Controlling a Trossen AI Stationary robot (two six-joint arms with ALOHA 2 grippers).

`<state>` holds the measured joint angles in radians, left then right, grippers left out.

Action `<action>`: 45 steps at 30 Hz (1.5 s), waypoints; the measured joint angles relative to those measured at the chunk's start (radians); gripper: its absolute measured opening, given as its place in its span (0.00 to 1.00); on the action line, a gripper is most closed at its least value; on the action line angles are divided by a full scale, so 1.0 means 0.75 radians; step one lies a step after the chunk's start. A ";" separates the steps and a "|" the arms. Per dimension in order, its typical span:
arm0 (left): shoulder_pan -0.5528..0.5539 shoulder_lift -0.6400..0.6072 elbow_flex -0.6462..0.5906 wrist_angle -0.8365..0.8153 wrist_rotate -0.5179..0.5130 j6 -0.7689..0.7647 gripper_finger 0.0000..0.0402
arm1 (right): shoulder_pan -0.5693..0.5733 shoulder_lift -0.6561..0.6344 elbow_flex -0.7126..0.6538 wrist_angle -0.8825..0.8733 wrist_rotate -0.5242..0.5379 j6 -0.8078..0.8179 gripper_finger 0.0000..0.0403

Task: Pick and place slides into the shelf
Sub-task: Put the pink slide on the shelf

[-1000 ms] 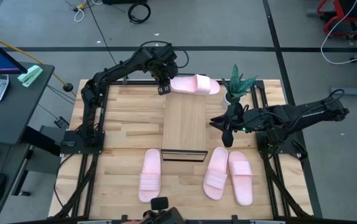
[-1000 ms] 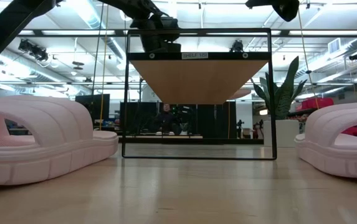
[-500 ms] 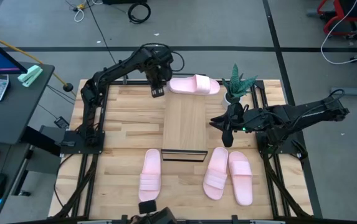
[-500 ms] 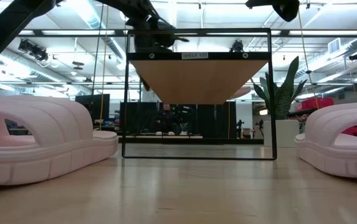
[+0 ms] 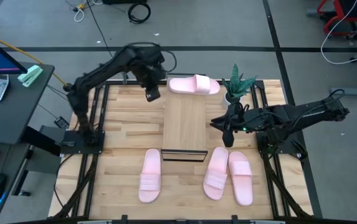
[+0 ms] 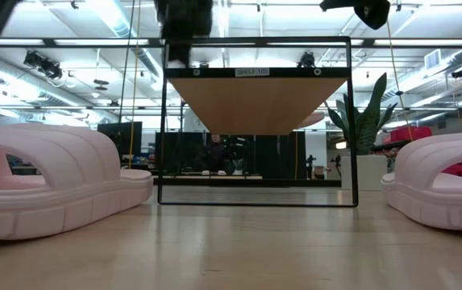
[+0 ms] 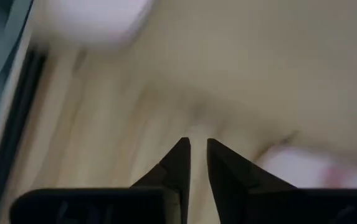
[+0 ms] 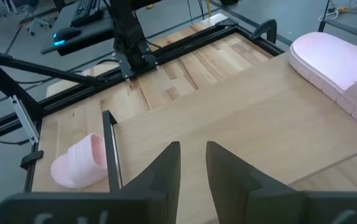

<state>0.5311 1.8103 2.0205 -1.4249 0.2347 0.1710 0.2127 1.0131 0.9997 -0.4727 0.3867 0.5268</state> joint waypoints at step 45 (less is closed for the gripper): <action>-0.718 -0.875 -1.255 1.241 0.141 -0.733 0.02 | 0.002 -0.004 0.001 -0.157 -0.228 0.235 0.19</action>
<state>-0.0075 1.1540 1.0790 -0.4941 0.3404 -0.3786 0.2142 1.0103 1.0000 -0.5904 0.2156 0.7030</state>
